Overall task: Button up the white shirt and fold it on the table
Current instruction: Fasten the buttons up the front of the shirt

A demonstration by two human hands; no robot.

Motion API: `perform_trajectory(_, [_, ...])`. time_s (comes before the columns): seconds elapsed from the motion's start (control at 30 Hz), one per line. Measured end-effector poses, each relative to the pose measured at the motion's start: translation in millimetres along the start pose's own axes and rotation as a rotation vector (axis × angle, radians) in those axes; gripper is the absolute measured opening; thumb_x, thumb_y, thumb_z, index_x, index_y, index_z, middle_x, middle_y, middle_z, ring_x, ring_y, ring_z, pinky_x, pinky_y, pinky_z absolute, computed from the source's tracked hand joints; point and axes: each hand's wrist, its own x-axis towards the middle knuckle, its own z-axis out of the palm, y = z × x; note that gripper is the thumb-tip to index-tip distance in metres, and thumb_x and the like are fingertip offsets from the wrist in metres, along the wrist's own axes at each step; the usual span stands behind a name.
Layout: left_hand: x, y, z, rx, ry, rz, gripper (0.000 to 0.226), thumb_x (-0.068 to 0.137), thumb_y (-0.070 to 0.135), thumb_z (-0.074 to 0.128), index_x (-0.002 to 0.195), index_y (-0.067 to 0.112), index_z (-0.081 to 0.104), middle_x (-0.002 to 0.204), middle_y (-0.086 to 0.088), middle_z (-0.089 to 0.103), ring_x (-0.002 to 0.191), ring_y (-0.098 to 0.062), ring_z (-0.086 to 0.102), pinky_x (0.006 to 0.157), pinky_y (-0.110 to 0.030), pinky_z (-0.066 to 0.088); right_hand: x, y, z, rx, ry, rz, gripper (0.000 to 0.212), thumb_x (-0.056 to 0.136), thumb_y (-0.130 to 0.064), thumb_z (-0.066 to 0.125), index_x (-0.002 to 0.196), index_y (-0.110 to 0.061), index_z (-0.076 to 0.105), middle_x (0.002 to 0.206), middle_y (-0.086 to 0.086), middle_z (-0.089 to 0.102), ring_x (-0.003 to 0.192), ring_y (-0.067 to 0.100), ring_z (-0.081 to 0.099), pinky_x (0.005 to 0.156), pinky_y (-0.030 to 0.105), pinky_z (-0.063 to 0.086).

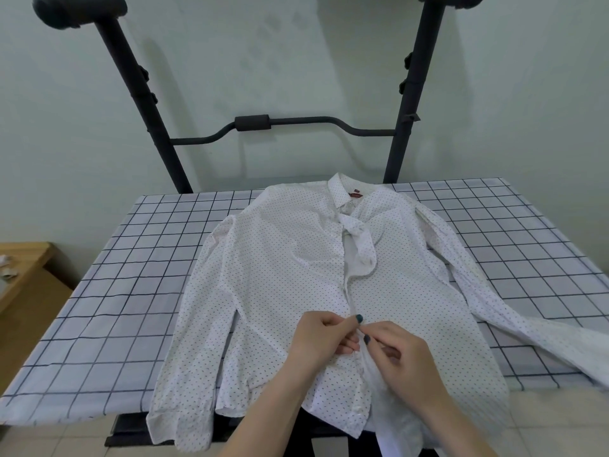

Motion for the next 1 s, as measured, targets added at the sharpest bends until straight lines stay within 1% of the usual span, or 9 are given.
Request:
perform_trajectory(0.13, [0.5, -0.3, -1.0, 0.032, 0.007, -0.015, 0.021, 0.088, 0.011, 0.067, 0.083, -0.008, 0.072, 0.071, -0.018, 0.072, 0.062, -0.019, 0.069, 0.067, -0.029, 0.06, -0.6, 3.7, 0.9, -0.026, 0.035, -0.056, 0.024, 0.089, -0.001, 0.065, 0.104, -0.016, 0.075, 0.098, -0.013, 0.072, 0.092, -0.002, 0.068, 0.076, 0.014, 0.054])
perform_trajectory(0.23, [0.2, -3.5, -1.8, 0.061, 0.011, -0.021, 0.016, 0.088, 0.008, 0.065, 0.084, -0.005, 0.072, 0.071, -0.018, 0.074, 0.069, -0.026, 0.069, 0.079, -0.045, 0.058, 1.0, 0.7, -1.2, 0.065, 0.046, 0.051, 0.02, 0.089, -0.008, 0.067, 0.094, -0.025, 0.078, 0.088, -0.017, 0.075, 0.084, -0.001, 0.07, 0.071, 0.013, 0.054])
perform_trajectory(0.3, [-0.2, -4.8, -2.4, 0.069, 0.009, -0.017, 0.014, 0.087, 0.007, 0.065, 0.084, -0.005, 0.071, 0.071, -0.017, 0.074, 0.069, -0.026, 0.069, 0.081, -0.048, 0.057, 4.1, -1.8, -2.2, 0.117, 0.035, 0.162, 0.021, 0.087, -0.01, 0.07, 0.089, -0.03, 0.076, 0.085, -0.02, 0.075, 0.081, -0.003, 0.069, 0.073, 0.011, 0.053])
perform_trajectory(0.4, [-0.3, -4.9, -2.8, 0.073, 0.006, -0.015, 0.012, 0.086, 0.006, 0.065, 0.082, -0.004, 0.07, 0.068, -0.016, 0.073, 0.068, -0.024, 0.069, 0.077, -0.044, 0.057, 10.4, -4.5, -2.9, 0.133, 0.008, 0.265, 0.015, 0.084, -0.013, 0.072, 0.085, -0.028, 0.077, 0.08, -0.017, 0.075, 0.079, -0.003, 0.07, 0.074, 0.014, 0.054])
perform_trajectory(0.5, [-2.1, -3.7, -2.5, 0.098, 0.021, 0.001, 0.01, 0.086, 0.002, 0.064, 0.079, -0.003, 0.069, 0.066, -0.015, 0.071, 0.059, -0.016, 0.068, 0.059, -0.026, 0.056, 18.1, -6.3, -3.7, 0.093, -0.018, 0.307, 0.007, 0.081, -0.017, 0.075, 0.082, -0.025, 0.077, 0.076, -0.012, 0.075, 0.073, -0.001, 0.069, 0.07, 0.015, 0.054])
perform_trajectory(0.57, [-4.2, -3.6, -1.1, 0.112, 0.043, 0.02, 0.01, 0.087, 0.001, 0.063, 0.081, -0.006, 0.069, 0.066, -0.015, 0.071, 0.055, -0.012, 0.067, 0.051, -0.018, 0.052, 23.2, -7.5, -3.4, 0.05, -0.044, 0.331, 0.006, 0.08, -0.019, 0.076, 0.079, -0.025, 0.076, 0.073, -0.008, 0.074, 0.07, -0.001, 0.068, 0.067, 0.015, 0.052])
perform_trajectory(0.67, [-7.4, -7.3, 2.3, 0.136, 0.087, 0.087, 0.012, 0.087, 0.001, 0.063, 0.082, -0.003, 0.072, 0.065, -0.012, 0.072, 0.058, -0.012, 0.068, 0.057, -0.022, 0.056, 24.8, -7.8, 0.4, -0.037, -0.035, 0.302, 0.012, 0.081, -0.019, 0.074, 0.076, -0.029, 0.072, 0.069, -0.008, 0.071, 0.068, -0.001, 0.065, 0.064, 0.013, 0.051])
perform_trajectory(0.83, [-11.7, -12.6, 6.7, 0.167, 0.16, 0.18, 0.017, 0.085, 0.005, 0.066, 0.072, 0.01, 0.077, 0.065, -0.01, 0.073, 0.06, -0.016, 0.067, 0.064, -0.038, 0.058, 12.0, -9.2, 8.0, -0.05, 0.067, 0.192, 0.015, 0.082, -0.017, 0.074, 0.075, -0.028, 0.069, 0.063, -0.01, 0.067, 0.067, 0.001, 0.064, 0.061, 0.012, 0.051])
perform_trajectory(1.0, [-10.1, -11.5, 6.8, 0.198, 0.212, 0.163, 0.016, 0.083, 0.005, 0.067, 0.072, 0.014, 0.077, 0.067, -0.006, 0.074, 0.067, -0.022, 0.072, 0.065, -0.036, 0.059, 11.1, -9.4, 10.1, -0.084, 0.065, 0.147, 0.009, 0.082, -0.018, 0.075, 0.078, -0.023, 0.068, 0.064, -0.009, 0.067, 0.068, 0.004, 0.064, 0.062, 0.015, 0.053])
